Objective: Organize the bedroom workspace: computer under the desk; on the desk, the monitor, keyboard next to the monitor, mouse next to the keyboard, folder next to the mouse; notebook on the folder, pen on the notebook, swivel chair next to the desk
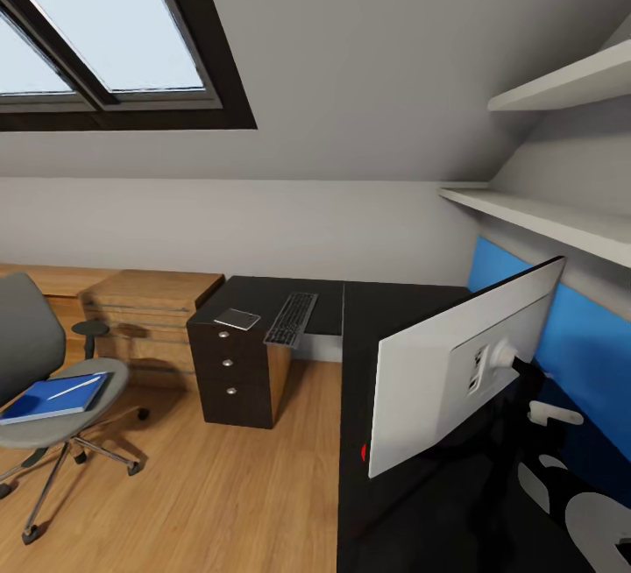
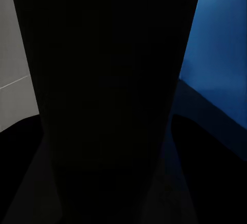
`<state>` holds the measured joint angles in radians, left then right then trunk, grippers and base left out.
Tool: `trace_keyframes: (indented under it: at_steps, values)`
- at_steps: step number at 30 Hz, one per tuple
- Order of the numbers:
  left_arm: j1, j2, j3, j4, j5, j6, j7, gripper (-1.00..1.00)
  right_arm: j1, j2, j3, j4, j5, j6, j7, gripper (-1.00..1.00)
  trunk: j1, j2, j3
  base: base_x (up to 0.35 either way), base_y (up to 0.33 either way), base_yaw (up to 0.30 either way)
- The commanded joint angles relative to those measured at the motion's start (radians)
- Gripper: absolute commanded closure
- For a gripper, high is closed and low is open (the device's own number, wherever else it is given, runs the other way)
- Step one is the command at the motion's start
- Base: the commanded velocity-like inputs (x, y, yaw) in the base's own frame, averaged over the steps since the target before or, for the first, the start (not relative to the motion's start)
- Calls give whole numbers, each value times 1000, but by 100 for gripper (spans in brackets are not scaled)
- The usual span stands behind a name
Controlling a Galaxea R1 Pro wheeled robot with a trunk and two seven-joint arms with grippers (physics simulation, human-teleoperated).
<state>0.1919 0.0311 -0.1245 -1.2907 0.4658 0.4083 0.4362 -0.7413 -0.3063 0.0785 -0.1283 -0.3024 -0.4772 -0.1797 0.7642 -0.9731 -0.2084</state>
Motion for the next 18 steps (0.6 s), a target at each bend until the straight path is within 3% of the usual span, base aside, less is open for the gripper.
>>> trace_keyframes:
  at_steps: [1, 14, 15, 18]
  values:
    - [0, 1, -3, -2, 10, 1, 10, -100, -1, 0, 19, -1, -7, -5, -6, 100, 0, -1, -1, 4, -25, 0]
    - [0, 1, -3, -1, 11, 3, 10, -100, -1, 0, 20, 1, -6, -5, -6, 100, 0, -1, -1, 0, -40, 0]
    - [0, 1, -3, -1, 11, 2, 10, -100, -1, 0, 19, 2, -6, -7, -6, -100, 0, -1, -1, 0, 0, 0]
    - [0, 1, -3, -1, 11, 3, 10, -100, -1, 5, 18, 2, -6, -9, -6, -100, 0, -1, -1, 0, 0, 0]
